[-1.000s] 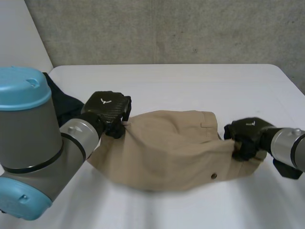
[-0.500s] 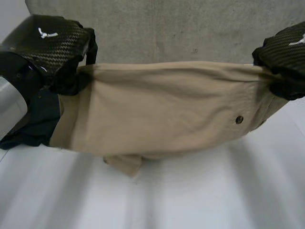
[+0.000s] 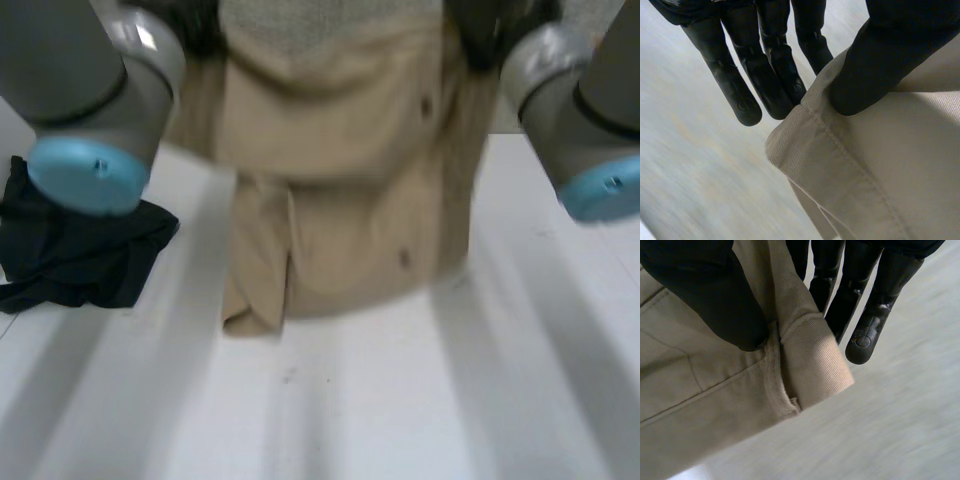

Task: Fold the laundry.

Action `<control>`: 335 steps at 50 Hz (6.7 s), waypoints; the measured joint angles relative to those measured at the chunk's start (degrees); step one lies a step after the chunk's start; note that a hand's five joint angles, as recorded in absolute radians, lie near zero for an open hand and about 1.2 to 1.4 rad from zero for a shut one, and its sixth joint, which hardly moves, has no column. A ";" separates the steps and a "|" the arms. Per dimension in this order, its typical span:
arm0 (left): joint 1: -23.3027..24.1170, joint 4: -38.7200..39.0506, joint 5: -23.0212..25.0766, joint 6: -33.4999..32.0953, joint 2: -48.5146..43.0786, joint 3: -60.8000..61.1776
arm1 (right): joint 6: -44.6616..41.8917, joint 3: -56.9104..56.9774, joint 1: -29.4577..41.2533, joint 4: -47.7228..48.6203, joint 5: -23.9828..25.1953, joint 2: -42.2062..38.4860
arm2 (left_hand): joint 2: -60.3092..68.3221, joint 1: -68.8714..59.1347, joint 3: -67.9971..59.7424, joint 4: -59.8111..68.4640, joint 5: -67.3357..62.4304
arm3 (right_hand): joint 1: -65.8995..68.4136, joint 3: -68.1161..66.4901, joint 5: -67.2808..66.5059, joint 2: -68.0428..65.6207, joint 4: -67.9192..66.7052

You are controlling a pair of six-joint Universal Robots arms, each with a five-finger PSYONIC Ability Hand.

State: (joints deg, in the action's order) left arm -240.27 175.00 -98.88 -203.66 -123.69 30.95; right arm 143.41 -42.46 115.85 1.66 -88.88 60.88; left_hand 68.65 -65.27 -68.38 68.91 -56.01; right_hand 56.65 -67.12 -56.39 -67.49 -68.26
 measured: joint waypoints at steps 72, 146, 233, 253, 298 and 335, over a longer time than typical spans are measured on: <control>4.18 8.52 -1.34 -6.79 24.83 76.15 | -7.14 -49.61 2.18 -10.60 -0.29 5.40 | -38.91 36.34 38.43 -39.66 36.85 | 0.00 -1.66 -0.39 0.00 0.00; 3.16 -5.96 4.47 -12.64 42.69 90.49 | -15.35 -60.69 0.45 -23.38 1.43 21.34 | -0.14 -0.30 0.10 -0.26 0.29 | 0.00 -1.66 -0.40 0.00 0.00; 3.56 21.80 1.38 -8.07 2.89 47.60 | 3.63 -35.53 -5.35 -10.90 -1.22 3.56 | -55.45 52.46 55.06 -55.78 52.35 | -44.96 54.70 52.42 54.76 54.81; -2.47 21.52 5.70 -3.83 8.31 63.86 | 14.80 -50.04 -13.34 1.47 13.29 0.09 | -43.63 40.39 43.33 -43.73 40.43 | -29.31 35.37 35.67 35.54 36.52; -2.18 21.48 4.93 -0.36 17.14 66.46 | -27.16 -33.27 15.52 -2.96 11.34 -0.13 | -47.98 43.59 47.67 -48.63 46.01 | -0.38 0.08 0.33 1.43 0.54; 13.74 4.63 1.18 13.80 -8.60 31.41 | 30.68 -27.68 -2.27 -11.61 16.04 -4.50 | -51.02 46.83 50.57 -51.39 49.25 | -45.09 54.86 52.50 54.90 54.93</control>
State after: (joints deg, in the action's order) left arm -226.53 179.63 -97.70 -189.86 -132.29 62.36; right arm 174.09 -70.14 113.58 -9.96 -72.84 56.37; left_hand 17.62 -18.44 -17.81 17.52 -6.76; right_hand 11.56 -12.27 -3.89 -12.59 -13.34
